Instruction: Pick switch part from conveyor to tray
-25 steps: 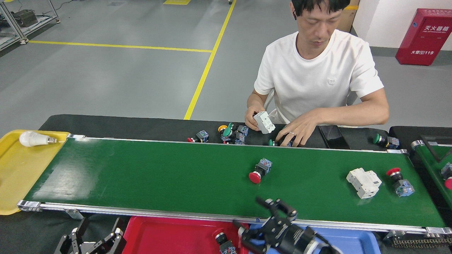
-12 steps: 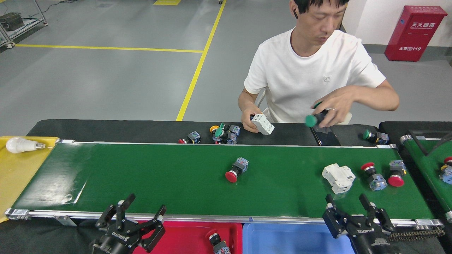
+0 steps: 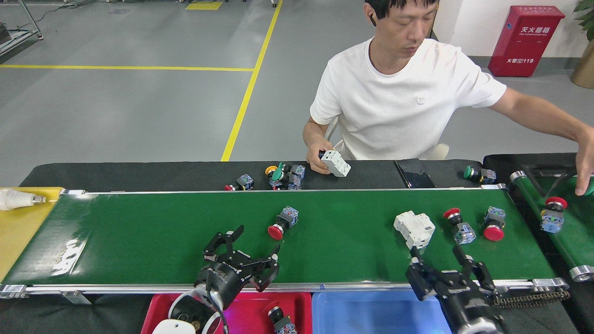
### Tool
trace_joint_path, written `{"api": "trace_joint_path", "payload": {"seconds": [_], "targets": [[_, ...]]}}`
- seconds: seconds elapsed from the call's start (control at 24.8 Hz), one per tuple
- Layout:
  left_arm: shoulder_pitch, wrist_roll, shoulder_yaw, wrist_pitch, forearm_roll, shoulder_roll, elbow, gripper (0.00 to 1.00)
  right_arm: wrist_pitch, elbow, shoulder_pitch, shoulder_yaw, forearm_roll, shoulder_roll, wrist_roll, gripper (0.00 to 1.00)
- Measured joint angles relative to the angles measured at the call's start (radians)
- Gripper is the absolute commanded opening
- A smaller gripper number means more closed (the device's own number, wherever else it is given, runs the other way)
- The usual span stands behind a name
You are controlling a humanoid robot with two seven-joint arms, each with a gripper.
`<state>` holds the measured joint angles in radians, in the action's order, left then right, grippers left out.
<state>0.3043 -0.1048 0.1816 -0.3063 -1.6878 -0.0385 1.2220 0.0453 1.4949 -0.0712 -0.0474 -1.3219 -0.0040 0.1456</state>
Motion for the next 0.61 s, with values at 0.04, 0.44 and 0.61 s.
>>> {"api": "trace_joint_path", "payload": {"seconds": [0.04,0.44,0.61], "targets": [[0.019,0.000,0.000,0.005,0.000,0.000,-0.021,1.00,-0.013,-0.027,-0.024,-0.021,-0.001,0.000,0.000,0.98],[0.144,-0.002,0.008,0.009,0.000,-0.010,-0.231,0.69,-0.062,-0.210,-0.167,-0.114,-0.002,0.000,0.001,0.98],[0.151,0.018,0.007,0.005,0.000,-0.005,-0.260,0.05,-0.065,-0.281,-0.214,-0.140,-0.001,0.004,0.001,0.44]]}}
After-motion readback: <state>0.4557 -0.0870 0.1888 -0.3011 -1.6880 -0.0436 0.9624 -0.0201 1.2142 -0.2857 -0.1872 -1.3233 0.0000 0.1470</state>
